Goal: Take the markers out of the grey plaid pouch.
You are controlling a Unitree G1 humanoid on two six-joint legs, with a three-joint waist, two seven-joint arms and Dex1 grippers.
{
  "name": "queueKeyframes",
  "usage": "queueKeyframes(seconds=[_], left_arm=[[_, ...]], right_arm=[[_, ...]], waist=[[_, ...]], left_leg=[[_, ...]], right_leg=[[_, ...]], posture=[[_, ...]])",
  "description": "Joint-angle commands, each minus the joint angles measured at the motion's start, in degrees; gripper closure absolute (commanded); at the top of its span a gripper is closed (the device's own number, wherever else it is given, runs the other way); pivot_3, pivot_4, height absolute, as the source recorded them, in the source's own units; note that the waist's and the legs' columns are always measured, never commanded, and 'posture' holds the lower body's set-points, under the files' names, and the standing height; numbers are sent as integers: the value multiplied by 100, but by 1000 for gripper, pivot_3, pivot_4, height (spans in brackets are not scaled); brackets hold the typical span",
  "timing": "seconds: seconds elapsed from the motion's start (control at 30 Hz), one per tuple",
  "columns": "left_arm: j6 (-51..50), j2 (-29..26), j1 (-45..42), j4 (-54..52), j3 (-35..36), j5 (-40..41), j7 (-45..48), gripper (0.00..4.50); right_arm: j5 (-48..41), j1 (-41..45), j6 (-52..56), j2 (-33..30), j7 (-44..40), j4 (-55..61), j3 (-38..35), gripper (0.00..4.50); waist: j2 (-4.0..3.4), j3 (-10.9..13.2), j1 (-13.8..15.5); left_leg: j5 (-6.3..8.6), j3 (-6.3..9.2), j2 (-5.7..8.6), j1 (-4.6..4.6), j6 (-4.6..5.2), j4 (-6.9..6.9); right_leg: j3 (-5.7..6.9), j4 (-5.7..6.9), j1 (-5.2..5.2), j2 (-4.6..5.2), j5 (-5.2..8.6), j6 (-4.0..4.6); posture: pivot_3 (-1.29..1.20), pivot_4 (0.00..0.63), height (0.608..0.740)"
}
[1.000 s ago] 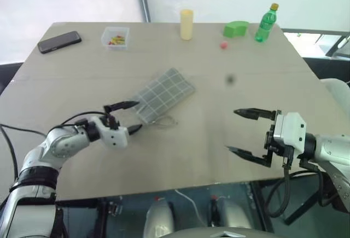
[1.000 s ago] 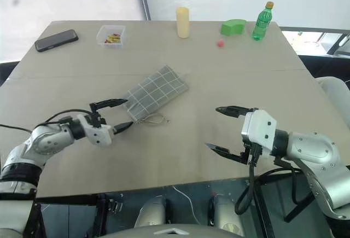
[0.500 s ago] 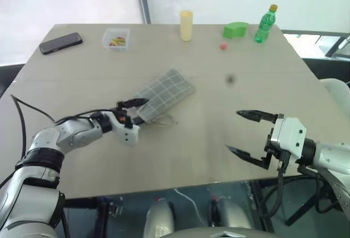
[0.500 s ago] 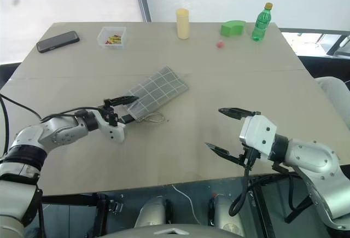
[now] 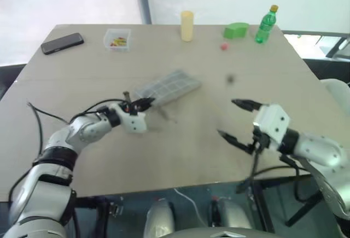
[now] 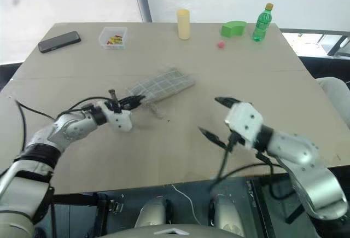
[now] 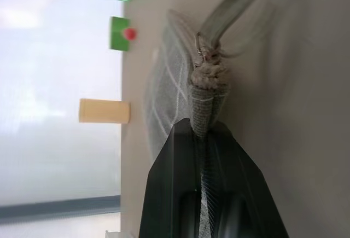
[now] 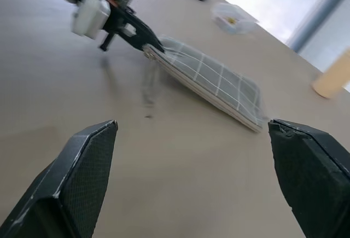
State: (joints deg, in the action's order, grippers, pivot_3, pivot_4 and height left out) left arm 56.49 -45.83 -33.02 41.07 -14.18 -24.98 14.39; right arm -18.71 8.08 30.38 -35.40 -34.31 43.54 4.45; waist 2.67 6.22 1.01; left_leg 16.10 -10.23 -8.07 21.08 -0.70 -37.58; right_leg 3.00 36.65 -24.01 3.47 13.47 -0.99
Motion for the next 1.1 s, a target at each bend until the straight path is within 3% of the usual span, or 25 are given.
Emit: queueKeyframes(seconds=[0.03, 0.13, 0.23, 0.37, 0.6, 0.77, 0.97, 1.07, 1.1], left_arm=[[-667, 263, -34, -762, 243, 1711, 1014, 4331], [-1366, 497, 73, -1460, 273, 2632, 1741, 4331], [-1815, 640, 209, -1804, 353, 2974, 2065, 4331], [-2437, 936, 349, -2090, 503, 3399, 2362, 4331], [-3154, 1339, 509, -2332, 803, 3981, 2789, 4331], [-3707, 1625, 824, -2870, 964, 4508, 3104, 4331], [-3947, 1809, 1232, -3259, 996, 4372, 3073, 4331], [-4036, 1980, 1294, -3372, 1009, 4257, 2940, 4500], [-4057, 2025, 1311, -3404, 1013, 4232, 2910, 4500]], right_arm=[[-140, 853, 856, 491, 531, -189, 227, 0], [44, 1526, 1334, 1141, 1136, -614, 386, 0], [117, 1833, 1755, 1417, 1361, -783, 545, 0], [-469, 2239, 2573, 1869, 1329, -827, 469, 0], [-1386, 2361, 3437, 2083, 1036, -973, 193, 0], [-1464, 2330, 3582, 2088, 1164, -1113, 179, 0], [-1604, 2400, 3663, 2232, 1284, -1305, 21, 0], [-1491, 2396, 3626, 2243, 1346, -1483, 83, 757], [-1476, 2390, 3625, 2237, 1373, -1499, 77, 1224]], waist=[[1, 0, -34], [0, 0, -41], [0, 0, -35], [-1, 0, -36], [-3, -1, -24], [-2, -2, -31], [-3, -2, -32], [-3, -2, -20], [-3, -2, -18]], left_leg=[[0, 1, 0, 3, 0, -2], [-1, 1, 0, 11, -2, -3], [-2, 4, 0, 29, -3, -2], [-2, 20, 0, 80, -2, -24], [-1, 73, 0, 126, -1, -63], [-1, 102, 1, 143, -1, -71], [-1, 109, 1, 150, -1, -73], [-1, 113, 1, 151, -1, -73], [-1, 114, 2, 152, -1, -74]], right_leg=[[0, 2, -2, 0, 0, 0], [0, 11, -9, -3, -1, -1], [3, 14, -20, -5, -1, -2], [15, 14, -48, -5, -2, -3], [52, 15, -50, -4, -2, -4], [73, 17, -50, -4, -2, -4], [80, 14, -50, -3, -2, -4], [83, 15, -49, -3, -2, -4], [84, 14, -48, -3, -2, -4]], posture=[[0, 150, 740], [0, 150, 740], [0, 150, 740], [0, 150, 740], [0, 150, 740], [0, 150, 740], [0, 150, 740], [0, 150, 740], [0, 150, 740]])
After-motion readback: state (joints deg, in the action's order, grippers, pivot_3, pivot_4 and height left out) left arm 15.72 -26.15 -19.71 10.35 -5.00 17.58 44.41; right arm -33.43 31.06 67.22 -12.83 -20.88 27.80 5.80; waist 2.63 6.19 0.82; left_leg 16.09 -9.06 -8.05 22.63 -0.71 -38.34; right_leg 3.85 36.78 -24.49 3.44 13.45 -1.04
